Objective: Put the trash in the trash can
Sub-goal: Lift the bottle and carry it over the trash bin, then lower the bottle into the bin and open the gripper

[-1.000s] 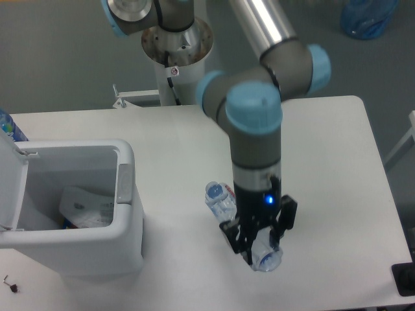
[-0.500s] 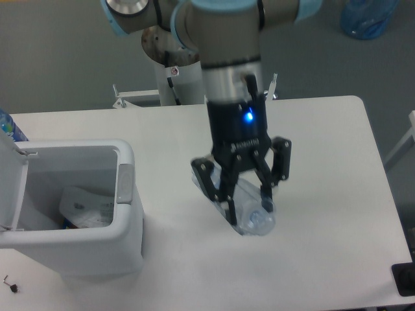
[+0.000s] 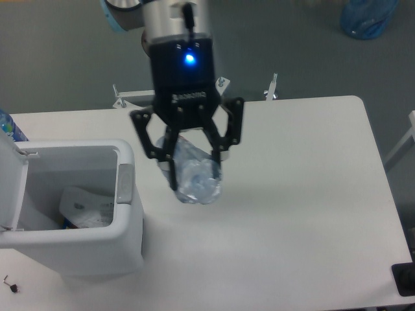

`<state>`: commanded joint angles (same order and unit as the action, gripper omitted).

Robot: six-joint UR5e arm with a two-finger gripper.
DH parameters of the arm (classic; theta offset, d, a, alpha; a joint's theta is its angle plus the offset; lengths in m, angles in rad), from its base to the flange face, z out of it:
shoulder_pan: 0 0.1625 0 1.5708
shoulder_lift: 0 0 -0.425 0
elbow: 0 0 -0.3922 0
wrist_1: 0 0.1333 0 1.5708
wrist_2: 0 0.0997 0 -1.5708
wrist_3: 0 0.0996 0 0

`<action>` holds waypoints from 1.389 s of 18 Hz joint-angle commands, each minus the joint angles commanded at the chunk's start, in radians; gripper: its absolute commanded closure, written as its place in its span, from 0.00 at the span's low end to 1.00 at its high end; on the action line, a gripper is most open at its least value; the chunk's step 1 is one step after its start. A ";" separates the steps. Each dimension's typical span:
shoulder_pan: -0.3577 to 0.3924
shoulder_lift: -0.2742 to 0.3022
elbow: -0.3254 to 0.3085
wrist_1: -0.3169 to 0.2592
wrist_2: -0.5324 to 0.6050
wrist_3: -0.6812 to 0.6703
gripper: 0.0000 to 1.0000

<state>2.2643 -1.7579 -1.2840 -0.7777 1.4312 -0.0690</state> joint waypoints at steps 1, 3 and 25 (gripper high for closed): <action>-0.017 0.000 -0.003 0.002 0.000 0.000 0.40; -0.064 0.000 -0.011 0.002 0.000 -0.005 0.40; -0.197 -0.086 -0.009 0.003 -0.002 -0.008 0.40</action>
<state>2.0678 -1.8438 -1.2931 -0.7747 1.4297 -0.0767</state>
